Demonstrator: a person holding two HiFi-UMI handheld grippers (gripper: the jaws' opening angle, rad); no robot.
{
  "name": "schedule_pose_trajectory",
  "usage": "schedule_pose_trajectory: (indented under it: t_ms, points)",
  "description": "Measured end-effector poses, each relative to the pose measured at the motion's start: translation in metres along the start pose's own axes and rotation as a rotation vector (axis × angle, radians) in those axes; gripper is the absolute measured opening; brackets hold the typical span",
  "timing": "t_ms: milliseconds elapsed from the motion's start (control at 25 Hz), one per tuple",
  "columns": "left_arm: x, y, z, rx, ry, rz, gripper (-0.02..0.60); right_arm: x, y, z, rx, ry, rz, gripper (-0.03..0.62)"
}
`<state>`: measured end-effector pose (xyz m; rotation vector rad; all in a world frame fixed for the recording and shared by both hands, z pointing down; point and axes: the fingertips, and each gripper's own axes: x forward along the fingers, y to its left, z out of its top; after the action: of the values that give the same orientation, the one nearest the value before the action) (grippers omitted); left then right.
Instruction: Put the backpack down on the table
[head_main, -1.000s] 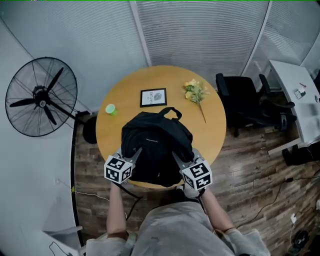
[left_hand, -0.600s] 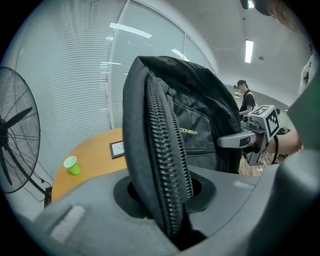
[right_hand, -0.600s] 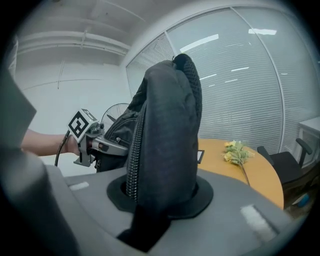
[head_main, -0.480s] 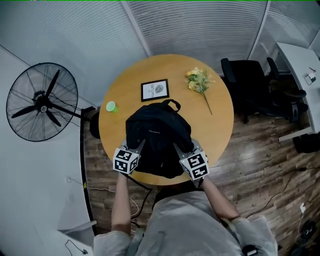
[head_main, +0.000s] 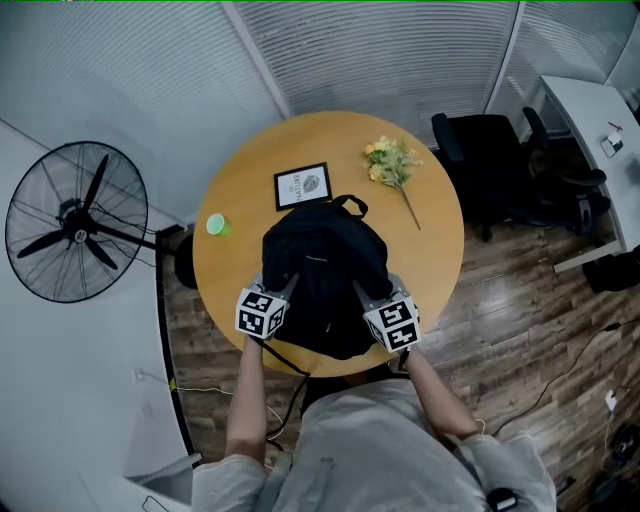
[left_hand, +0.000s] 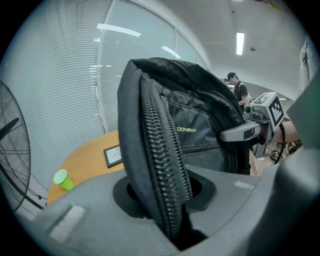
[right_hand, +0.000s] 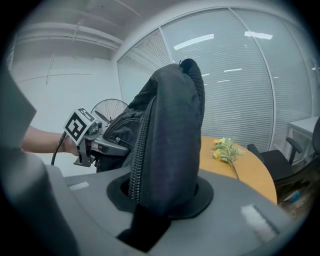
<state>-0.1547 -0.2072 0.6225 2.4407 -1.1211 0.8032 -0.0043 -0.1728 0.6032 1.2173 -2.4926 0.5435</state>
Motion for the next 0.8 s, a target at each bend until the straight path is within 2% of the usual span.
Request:
schedule_pose_trajectory:
  t_ms: [360, 800]
  points:
    - [0.029, 0.008, 0.003, 0.007, -0.004, -0.124, 0.095, 0.011, -0.021, -0.005, 0.038, 0.043, -0.137, 0.098]
    - [0.061, 0.01, -0.002, -0.033, 0.001, -0.229, 0.106, 0.012, -0.036, -0.019, 0.065, 0.077, -0.277, 0.101]
